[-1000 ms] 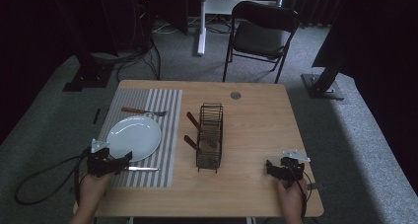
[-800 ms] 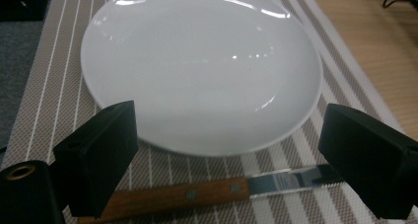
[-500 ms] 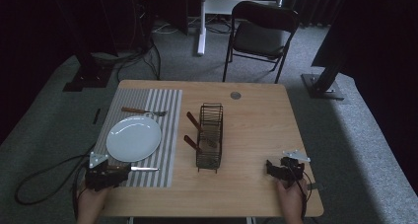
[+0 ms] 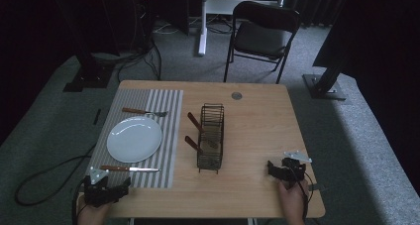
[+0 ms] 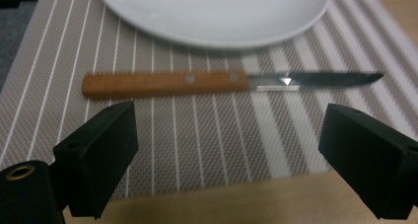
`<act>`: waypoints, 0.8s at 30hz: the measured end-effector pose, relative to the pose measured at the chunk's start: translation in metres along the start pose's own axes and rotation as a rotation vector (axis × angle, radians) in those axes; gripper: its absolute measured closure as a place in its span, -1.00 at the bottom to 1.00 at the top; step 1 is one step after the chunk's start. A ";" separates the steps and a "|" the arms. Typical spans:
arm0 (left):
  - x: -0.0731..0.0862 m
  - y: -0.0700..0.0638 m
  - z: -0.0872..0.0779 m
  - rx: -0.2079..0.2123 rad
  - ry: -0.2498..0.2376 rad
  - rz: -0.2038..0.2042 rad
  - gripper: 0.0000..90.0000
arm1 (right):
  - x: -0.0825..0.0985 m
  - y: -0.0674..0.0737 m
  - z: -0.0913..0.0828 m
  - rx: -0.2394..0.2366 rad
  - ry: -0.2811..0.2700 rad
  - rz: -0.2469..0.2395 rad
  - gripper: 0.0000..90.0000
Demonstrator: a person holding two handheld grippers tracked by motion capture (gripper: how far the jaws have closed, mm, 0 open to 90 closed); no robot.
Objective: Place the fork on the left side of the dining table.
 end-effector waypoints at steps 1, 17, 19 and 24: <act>0.002 0.000 0.001 -0.001 0.005 -0.003 -0.82 | 0.000 0.000 0.000 0.000 0.000 0.000 -0.70; -0.003 0.015 0.022 -0.076 0.015 -0.010 -0.82 | 0.000 0.000 0.000 0.000 0.000 0.000 -0.70; -0.005 0.015 0.024 -0.087 0.018 -0.009 -0.82 | 0.000 0.000 0.000 0.000 0.000 0.000 -0.70; -0.006 0.014 0.026 -0.103 0.023 -0.013 -0.82 | 0.000 0.000 0.000 0.000 0.000 0.000 -0.70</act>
Point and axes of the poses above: each handheld gripper's, and its own axes: z roughly forward along the jaws, x roughly out of its underside, y roughly to its left, the point moved 5 cm from there along z, roughly forward along the jaws, and after that the axes turned 9 degrees about x, right-handed, at the moved point
